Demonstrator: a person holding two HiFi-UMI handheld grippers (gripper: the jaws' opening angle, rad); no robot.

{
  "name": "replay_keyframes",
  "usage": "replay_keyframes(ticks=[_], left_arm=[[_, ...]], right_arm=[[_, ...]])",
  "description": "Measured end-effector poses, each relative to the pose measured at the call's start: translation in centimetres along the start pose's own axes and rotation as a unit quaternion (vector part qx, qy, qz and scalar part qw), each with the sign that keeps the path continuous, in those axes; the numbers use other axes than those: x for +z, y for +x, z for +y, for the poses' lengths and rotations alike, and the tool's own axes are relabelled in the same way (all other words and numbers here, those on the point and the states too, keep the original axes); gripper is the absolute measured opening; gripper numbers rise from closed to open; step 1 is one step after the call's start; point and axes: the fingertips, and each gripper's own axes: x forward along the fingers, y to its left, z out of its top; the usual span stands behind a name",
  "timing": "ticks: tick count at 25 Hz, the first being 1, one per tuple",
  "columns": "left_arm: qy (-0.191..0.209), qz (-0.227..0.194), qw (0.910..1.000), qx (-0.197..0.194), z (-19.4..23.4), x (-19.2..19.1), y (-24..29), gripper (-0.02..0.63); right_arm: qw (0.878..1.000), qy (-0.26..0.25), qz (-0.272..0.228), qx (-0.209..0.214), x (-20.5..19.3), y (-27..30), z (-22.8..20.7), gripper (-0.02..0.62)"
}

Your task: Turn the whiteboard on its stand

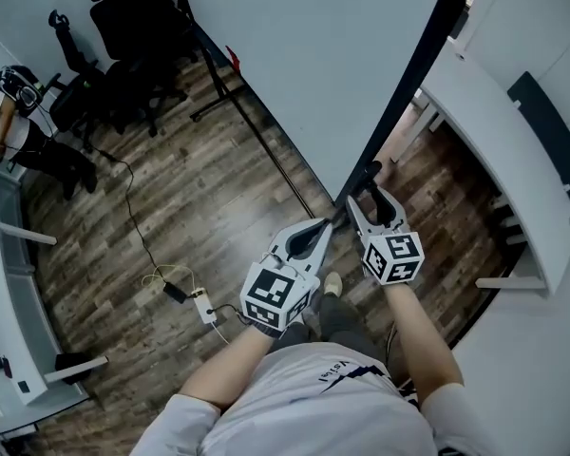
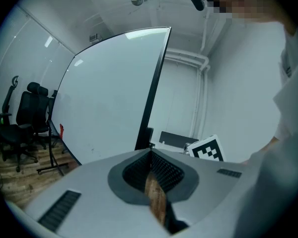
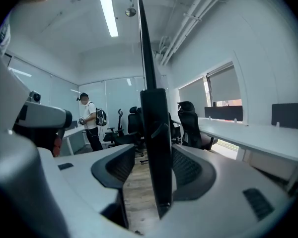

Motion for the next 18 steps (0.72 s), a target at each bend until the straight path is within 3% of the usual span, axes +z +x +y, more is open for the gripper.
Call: replay_keyframes(ticks=[8, 11, 18], left_arm=[[-0.002, 0.01, 0.9996, 0.028, 2.6, 0.7, 1.0, 0.012], [-0.004, 0.011, 0.9995, 0.031, 3.0, 0.6, 1.1, 0.012], [-0.01, 0.01, 0.9994, 0.032, 3.4, 0.0, 0.5, 0.012]], right_arm=[[0.998, -0.052, -0.01, -0.015, 0.8, 4.1, -0.9, 0.224], [0.998, -0.057, -0.018, -0.022, 0.9, 4.5, -0.9, 0.19], [0.998, -0.055, -0.022, -0.017, 0.7, 4.3, -1.0, 0.186]])
